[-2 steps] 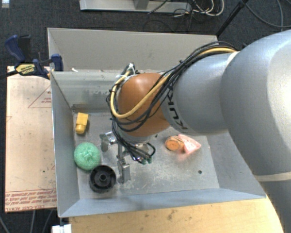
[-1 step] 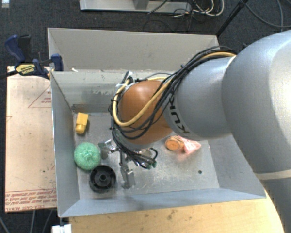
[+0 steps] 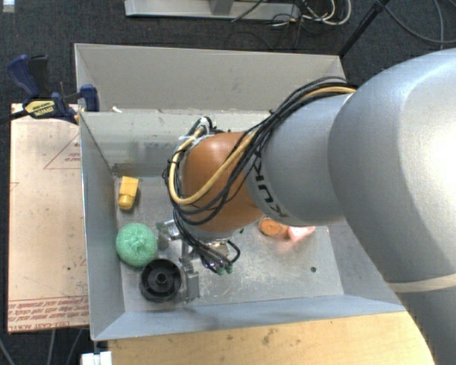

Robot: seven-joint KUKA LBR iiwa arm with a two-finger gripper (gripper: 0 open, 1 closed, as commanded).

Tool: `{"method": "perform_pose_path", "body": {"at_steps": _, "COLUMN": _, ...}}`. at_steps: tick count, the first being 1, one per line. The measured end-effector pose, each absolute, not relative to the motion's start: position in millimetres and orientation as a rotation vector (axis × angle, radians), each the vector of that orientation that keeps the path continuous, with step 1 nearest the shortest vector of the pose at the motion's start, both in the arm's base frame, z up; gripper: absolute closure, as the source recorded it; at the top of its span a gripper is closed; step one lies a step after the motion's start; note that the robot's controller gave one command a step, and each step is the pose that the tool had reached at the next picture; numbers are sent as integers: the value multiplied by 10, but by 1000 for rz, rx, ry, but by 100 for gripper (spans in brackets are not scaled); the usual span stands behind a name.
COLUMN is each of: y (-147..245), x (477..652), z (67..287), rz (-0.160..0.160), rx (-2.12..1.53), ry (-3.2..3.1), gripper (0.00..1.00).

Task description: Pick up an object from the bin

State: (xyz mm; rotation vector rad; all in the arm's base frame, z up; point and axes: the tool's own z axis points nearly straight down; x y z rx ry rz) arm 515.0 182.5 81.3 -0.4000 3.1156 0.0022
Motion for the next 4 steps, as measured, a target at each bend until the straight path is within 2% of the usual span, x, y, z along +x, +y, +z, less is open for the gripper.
{"method": "perform_pose_path", "body": {"at_steps": 2, "y": 2043, "x": 5005, "z": 743, "rz": 2, "rx": -986, "ry": 2981, "gripper": 0}}
{"method": "perform_pose_path", "body": {"at_steps": 3, "y": 2148, "x": 5042, "z": 707, "rz": 4, "rx": -1080, "ry": 2945, "gripper": 100}}
{"method": "perform_pose_path", "body": {"at_steps": 4, "y": 2148, "x": 5042, "z": 707, "rz": 4, "rx": -1080, "ry": 2945, "gripper": 100}}
